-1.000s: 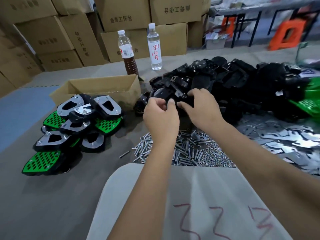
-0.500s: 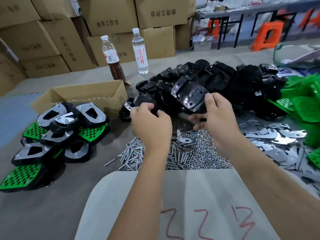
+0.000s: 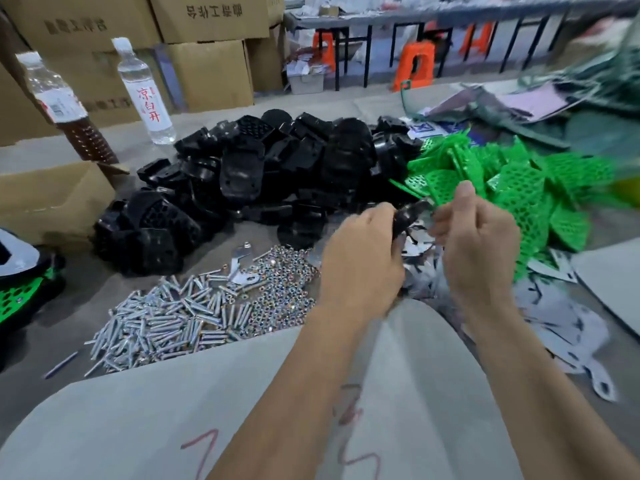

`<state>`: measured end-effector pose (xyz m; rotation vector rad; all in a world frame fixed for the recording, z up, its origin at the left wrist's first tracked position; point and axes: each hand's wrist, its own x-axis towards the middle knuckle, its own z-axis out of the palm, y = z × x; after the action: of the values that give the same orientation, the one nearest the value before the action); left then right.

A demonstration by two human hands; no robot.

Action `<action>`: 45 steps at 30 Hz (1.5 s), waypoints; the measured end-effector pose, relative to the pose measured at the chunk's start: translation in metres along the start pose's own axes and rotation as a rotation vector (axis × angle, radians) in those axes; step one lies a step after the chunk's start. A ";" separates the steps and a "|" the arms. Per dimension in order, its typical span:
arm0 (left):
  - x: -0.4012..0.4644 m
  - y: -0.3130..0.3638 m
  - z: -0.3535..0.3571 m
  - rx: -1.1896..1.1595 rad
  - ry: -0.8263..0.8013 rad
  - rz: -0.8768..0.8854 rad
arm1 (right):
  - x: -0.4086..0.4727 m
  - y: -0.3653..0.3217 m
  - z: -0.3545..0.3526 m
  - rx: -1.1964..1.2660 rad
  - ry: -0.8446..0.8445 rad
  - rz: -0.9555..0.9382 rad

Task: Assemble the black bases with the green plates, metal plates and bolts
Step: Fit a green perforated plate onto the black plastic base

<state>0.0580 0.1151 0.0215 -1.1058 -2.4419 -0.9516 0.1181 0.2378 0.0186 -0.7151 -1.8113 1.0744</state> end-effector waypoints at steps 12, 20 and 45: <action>0.017 0.028 0.030 -1.033 0.092 -0.763 | 0.014 0.029 -0.030 -0.476 0.136 -0.068; 0.006 -0.019 -0.007 -1.079 0.255 -0.928 | 0.000 -0.008 -0.007 0.150 0.005 -0.209; -0.045 -0.087 -0.058 -1.221 0.539 -0.800 | -0.071 -0.039 0.092 0.443 -0.726 -0.020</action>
<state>0.0221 0.0087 0.0022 0.0996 -1.6703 -2.7040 0.0657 0.1281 0.0040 -0.0212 -2.0296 1.8011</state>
